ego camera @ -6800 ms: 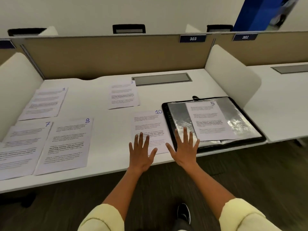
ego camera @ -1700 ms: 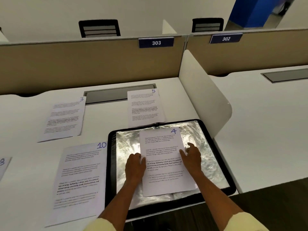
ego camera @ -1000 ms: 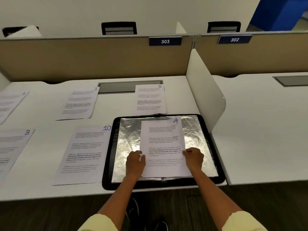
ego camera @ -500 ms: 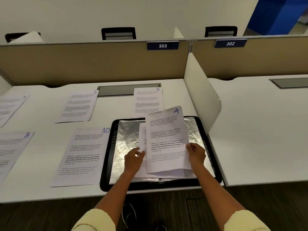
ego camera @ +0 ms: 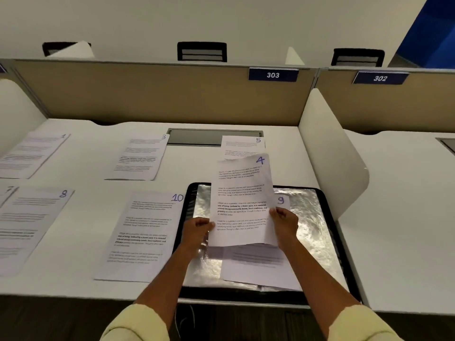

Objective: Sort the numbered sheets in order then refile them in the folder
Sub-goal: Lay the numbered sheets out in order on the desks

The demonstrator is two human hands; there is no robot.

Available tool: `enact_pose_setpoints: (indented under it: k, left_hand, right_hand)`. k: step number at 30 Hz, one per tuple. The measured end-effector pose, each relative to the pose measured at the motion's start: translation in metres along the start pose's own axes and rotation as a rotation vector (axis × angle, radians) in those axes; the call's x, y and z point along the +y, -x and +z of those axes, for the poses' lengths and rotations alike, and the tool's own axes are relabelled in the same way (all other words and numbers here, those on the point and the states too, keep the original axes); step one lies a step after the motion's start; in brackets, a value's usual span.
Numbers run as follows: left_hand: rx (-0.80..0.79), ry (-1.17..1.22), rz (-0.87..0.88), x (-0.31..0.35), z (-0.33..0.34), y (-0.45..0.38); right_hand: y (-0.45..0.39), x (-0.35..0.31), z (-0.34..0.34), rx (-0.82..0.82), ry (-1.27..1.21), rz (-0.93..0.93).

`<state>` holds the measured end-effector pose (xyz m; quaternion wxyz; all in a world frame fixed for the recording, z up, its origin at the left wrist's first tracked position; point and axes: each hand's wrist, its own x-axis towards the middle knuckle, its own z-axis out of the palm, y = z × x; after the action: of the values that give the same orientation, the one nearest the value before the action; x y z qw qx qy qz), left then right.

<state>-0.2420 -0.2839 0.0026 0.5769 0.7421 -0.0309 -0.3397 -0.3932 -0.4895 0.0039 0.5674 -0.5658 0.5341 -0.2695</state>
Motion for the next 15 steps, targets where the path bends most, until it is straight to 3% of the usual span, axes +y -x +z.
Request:
enact_pose_setpoints:
  k: [10, 15]
  left_hand:
    - [0.243, -0.086, 0.072, 0.029, -0.063, -0.091]
    - [0.247, -0.13, 0.085, 0.055, -0.091, -0.135]
  right_hand:
    - [-0.024, -0.024, 0.102, -0.186, 0.142, -0.064]
    - [-0.034, -0.044, 0.151, -0.108, 0.166, -0.08]
